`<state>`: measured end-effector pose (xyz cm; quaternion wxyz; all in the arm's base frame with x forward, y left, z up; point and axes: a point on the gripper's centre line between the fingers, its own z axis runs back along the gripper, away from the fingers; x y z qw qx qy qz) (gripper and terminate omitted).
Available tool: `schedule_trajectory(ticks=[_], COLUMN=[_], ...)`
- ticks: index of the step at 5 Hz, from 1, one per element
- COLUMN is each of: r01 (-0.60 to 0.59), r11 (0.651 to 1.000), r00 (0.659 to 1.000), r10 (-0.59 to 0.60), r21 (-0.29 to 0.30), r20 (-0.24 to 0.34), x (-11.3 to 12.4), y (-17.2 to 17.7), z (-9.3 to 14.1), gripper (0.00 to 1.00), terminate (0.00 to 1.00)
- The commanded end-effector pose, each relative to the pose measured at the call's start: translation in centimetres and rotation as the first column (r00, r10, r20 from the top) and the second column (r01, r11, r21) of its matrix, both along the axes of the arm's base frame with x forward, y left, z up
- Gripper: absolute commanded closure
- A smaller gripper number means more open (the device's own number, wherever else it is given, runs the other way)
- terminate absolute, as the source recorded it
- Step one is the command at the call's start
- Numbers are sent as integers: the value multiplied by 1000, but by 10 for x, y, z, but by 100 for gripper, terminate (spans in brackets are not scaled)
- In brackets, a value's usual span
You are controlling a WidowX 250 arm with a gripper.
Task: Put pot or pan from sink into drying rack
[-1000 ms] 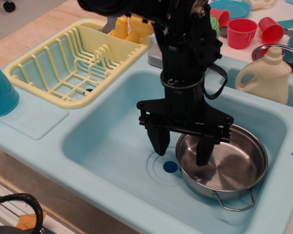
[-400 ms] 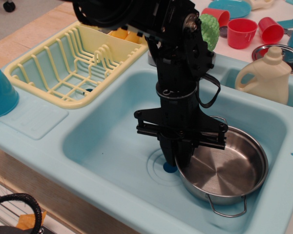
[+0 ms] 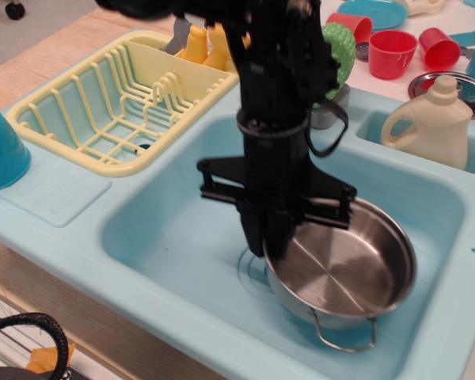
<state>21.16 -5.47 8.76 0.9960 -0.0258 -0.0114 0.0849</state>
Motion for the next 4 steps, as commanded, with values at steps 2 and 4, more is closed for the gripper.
schedule_trajectory(ticks=[2, 4], r01=[-100, -173], r11=[995, 985], r00=[992, 968], r10=[99, 168], r21=[9, 13], r20=[80, 188], x=[-3, 4], y=[49, 92], z=[45, 70], gripper=[100, 100], terminate=[0, 0])
